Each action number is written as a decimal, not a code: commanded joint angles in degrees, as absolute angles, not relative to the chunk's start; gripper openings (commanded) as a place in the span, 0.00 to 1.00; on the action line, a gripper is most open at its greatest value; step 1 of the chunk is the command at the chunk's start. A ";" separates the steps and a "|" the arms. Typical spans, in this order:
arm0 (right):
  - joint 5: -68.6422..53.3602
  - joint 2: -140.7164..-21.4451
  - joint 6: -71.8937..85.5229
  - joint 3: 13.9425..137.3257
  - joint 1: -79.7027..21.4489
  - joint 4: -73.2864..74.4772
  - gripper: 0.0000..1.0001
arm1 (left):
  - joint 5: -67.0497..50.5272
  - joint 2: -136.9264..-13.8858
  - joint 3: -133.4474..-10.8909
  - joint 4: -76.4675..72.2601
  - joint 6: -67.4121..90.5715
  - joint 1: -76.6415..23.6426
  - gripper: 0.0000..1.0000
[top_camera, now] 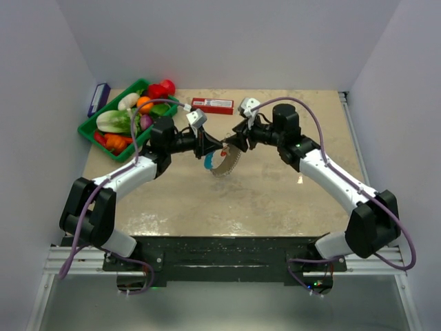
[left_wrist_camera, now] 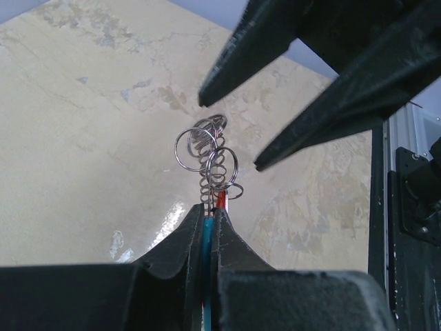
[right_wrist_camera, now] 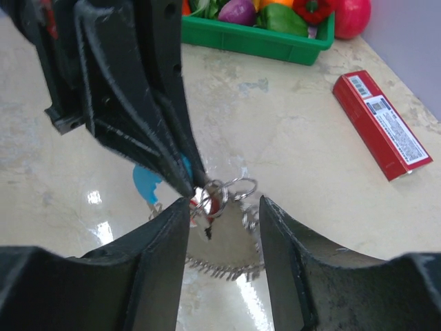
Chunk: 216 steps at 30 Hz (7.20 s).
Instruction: Remove the keys from the keyring
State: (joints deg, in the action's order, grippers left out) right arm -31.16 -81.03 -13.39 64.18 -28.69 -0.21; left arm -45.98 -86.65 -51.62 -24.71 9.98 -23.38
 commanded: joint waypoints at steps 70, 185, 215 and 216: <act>-19.69 -81.21 -18.98 62.66 -34.63 -1.23 0.24 | -44.56 -87.19 -52.73 -27.25 12.04 -23.73 0.00; -53.44 -100.45 -9.76 95.18 -23.12 40.17 0.27 | -40.16 -83.14 -54.32 -20.22 1.67 -23.73 0.00; -55.99 -107.58 -10.72 104.68 -23.12 43.59 0.26 | -41.40 -83.14 -54.14 -20.21 2.20 -23.91 0.00; -55.81 -107.23 -10.64 104.68 -23.20 43.42 0.27 | -41.40 -83.23 -54.23 -20.21 2.20 -23.91 0.00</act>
State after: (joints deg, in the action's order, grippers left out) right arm -55.02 -107.90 -10.09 101.67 -23.14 42.68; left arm -40.27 -85.14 -51.88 -17.82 3.20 -23.77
